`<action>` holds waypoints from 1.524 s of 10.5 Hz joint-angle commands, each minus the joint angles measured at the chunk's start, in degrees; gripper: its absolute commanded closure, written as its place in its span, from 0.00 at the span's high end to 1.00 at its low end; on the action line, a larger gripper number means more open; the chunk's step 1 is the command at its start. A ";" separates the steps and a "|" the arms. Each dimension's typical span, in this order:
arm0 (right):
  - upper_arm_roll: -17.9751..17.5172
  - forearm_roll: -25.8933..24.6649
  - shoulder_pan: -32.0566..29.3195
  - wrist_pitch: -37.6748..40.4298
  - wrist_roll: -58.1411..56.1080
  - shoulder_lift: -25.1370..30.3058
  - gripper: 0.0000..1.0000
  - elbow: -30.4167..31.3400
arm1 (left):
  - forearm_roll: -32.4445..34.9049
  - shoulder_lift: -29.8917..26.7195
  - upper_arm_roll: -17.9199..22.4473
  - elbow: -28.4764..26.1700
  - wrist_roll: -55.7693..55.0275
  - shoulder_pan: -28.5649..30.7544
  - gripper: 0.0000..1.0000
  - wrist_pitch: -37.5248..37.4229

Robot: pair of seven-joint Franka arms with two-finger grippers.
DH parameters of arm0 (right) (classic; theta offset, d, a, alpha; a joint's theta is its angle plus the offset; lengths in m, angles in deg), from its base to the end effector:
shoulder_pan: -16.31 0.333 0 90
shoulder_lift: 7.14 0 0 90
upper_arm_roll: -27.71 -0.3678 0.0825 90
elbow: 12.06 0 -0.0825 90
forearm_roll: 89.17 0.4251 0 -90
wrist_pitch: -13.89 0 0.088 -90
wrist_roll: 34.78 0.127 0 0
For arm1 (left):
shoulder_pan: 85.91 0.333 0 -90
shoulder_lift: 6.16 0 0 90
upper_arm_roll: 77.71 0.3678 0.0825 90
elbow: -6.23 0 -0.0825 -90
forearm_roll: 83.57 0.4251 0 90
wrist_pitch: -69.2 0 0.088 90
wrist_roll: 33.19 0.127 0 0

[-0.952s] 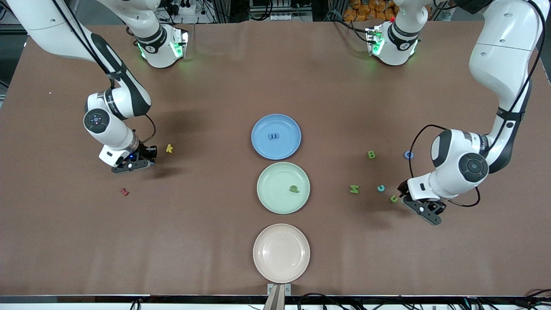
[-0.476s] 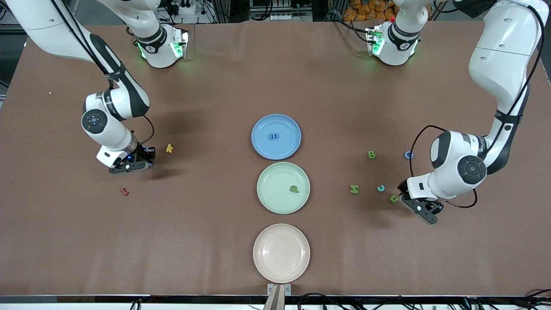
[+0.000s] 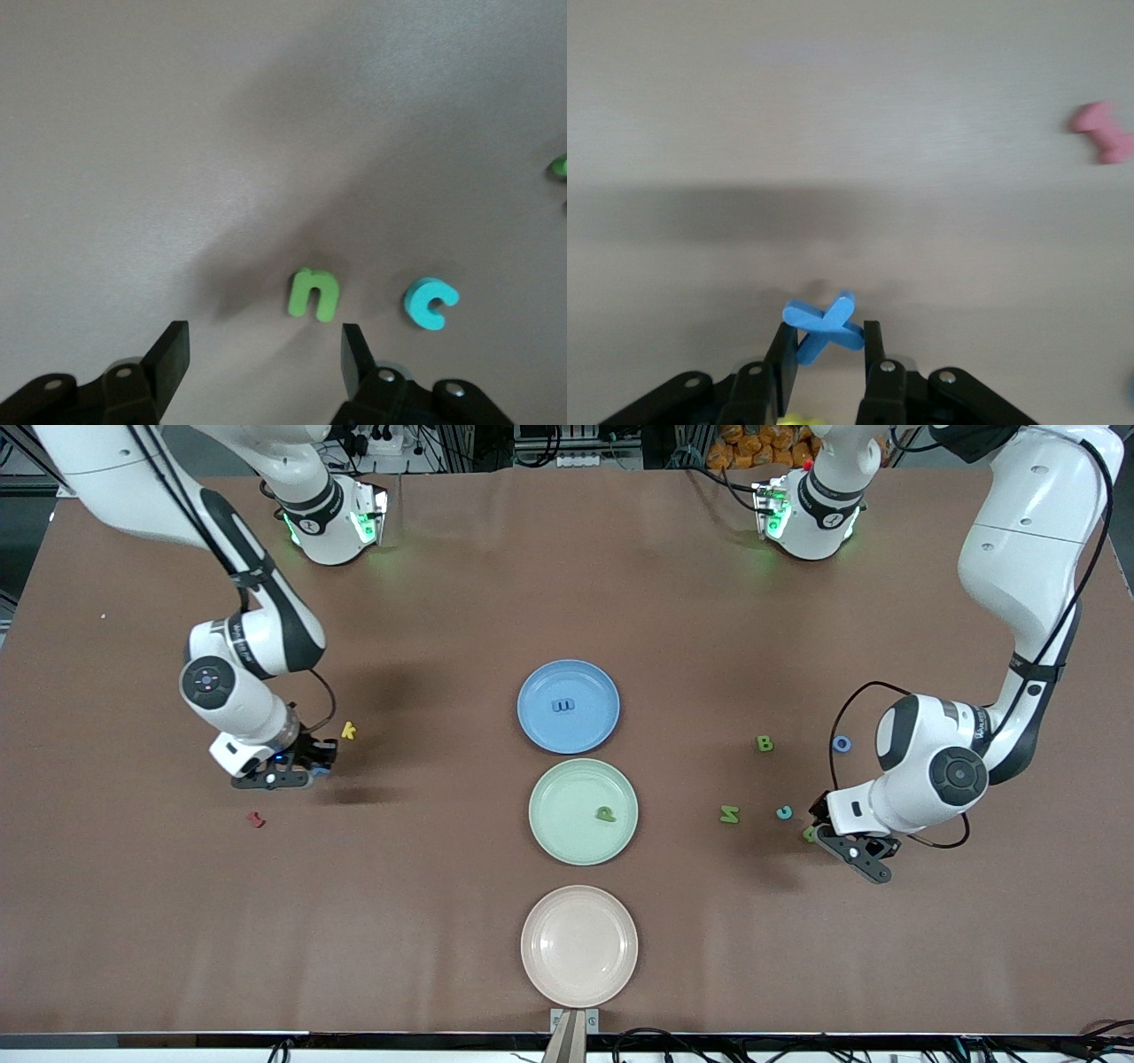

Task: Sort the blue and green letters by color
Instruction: 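Carry the blue x to the blue plate and open the right gripper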

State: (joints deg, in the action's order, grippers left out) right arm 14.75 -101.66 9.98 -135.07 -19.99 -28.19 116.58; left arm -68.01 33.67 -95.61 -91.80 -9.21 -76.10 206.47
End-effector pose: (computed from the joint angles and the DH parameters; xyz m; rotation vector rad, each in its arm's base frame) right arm 0.5779 0.0717 0.1986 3.1108 0.0465 0.0139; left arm 0.7327 -0.0747 0.1948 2.9526 -1.0545 0.0547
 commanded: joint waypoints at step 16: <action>-10.59 3.09 33.58 5.33 53.33 -9.63 1.00 -18.68 | -0.35 2.97 -0.03 0.47 -2.45 -1.63 0.63 1.42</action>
State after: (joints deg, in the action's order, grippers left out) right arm 5.19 -98.90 43.63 -132.37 30.05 -37.04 100.08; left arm -68.06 35.70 -95.66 -92.15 -10.94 -77.48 207.08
